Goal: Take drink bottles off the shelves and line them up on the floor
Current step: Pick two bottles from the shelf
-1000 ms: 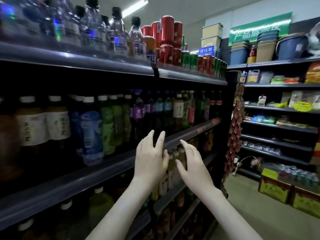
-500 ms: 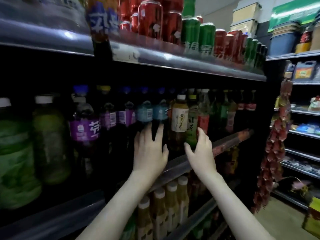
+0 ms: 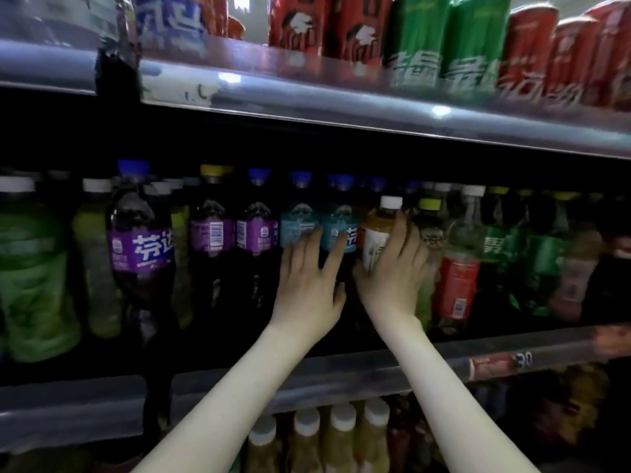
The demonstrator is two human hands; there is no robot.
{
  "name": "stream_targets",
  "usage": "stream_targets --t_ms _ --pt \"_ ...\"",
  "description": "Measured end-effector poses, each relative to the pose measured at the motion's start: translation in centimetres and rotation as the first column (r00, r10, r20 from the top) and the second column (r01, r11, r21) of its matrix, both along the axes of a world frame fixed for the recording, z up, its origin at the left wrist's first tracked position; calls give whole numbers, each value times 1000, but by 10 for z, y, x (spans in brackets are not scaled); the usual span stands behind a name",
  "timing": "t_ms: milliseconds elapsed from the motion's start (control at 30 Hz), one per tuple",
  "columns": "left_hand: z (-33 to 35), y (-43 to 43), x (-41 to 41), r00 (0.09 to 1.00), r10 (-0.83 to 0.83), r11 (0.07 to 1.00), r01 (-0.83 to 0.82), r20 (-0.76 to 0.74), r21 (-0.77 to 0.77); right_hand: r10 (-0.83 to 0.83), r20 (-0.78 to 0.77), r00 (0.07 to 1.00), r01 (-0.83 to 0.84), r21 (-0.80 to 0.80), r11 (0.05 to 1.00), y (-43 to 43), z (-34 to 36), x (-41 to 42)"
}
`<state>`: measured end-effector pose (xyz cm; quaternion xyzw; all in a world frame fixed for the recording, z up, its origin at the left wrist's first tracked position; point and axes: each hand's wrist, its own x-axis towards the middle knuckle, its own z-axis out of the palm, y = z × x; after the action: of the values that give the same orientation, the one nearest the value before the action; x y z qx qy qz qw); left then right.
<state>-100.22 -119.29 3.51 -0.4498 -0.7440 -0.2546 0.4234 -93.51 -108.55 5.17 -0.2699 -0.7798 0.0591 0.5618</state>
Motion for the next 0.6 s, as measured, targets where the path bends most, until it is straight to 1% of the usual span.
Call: stream_targets --t_ms 67,100,167,200,233,300,367,433,500,600 --pt "3 -1 4 998 -22 998 25 52 -62 92 -104 990 -87 45 995 0 -2 0" --pt "4 -1 8 993 -48 991 60 105 -117 159 -146 976 -149 76 986 -1 -4 2" --pt "5 -2 14 978 -91 975 127 189 -184 314 -187 931 -299 105 948 -7 -11 11" --pt "6 -4 18 975 -109 969 147 193 -197 373 -193 907 -367 68 928 -12 -13 17" --pt "7 -4 21 974 -132 961 171 187 -215 406 -205 891 -417 -13 909 -16 -14 23" --pt "7 -6 24 965 -184 939 229 185 -257 399 -252 882 -448 -181 876 -20 -14 33" --pt "7 -8 28 952 -239 924 283 192 -258 381 -322 867 -465 -245 851 -22 -11 40" --pt "7 -13 32 930 -303 908 348 208 -234 372 -379 847 -476 -232 848 -33 -9 47" --pt "7 -19 35 893 -384 885 429 236 -181 356 -423 833 -455 -159 876 -49 -7 54" --pt "10 -40 46 788 -522 822 567 326 -51 348 -442 827 -415 -63 907 -78 -1 68"
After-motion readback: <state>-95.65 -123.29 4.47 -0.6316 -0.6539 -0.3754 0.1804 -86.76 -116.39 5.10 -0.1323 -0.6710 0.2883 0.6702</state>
